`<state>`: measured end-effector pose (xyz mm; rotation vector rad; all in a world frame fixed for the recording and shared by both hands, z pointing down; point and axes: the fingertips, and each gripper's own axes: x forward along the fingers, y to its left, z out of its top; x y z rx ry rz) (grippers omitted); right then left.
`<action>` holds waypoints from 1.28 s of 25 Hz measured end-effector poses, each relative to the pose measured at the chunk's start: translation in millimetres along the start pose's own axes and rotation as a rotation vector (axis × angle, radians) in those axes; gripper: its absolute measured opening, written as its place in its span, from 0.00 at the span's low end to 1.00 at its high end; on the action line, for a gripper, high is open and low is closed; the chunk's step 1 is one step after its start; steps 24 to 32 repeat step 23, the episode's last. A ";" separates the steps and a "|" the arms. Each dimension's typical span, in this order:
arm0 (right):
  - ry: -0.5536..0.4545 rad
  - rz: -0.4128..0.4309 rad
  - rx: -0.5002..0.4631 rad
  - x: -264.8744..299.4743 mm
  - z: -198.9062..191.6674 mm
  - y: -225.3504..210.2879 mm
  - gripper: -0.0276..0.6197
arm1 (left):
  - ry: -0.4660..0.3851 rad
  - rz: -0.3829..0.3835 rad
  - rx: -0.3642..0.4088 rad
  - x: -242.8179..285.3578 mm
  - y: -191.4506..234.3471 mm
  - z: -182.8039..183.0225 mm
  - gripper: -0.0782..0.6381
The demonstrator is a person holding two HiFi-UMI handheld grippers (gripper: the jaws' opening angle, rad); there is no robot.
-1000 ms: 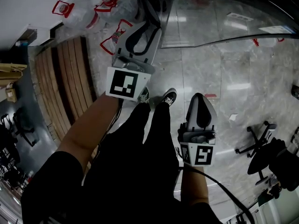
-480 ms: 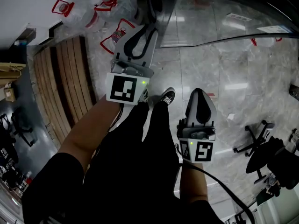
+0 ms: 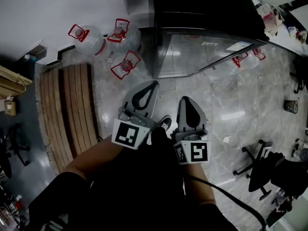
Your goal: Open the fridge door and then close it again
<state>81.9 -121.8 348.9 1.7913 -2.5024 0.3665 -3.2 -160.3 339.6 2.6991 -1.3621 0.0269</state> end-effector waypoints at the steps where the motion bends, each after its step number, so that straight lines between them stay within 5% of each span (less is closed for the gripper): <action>1: -0.004 0.008 0.002 -4.0 8.2 6.0 0.07 | 0.007 -0.010 -0.003 -8.2 -7.8 7.4 0.12; 13: -0.101 0.054 -0.089 -49.6 107.9 41.6 0.07 | -0.001 -0.052 -0.015 -62.9 -40.9 94.3 0.12; 32: -0.091 0.060 -0.161 -50.1 109.8 25.1 0.07 | -0.013 -0.075 0.021 -46.7 -51.6 101.3 0.12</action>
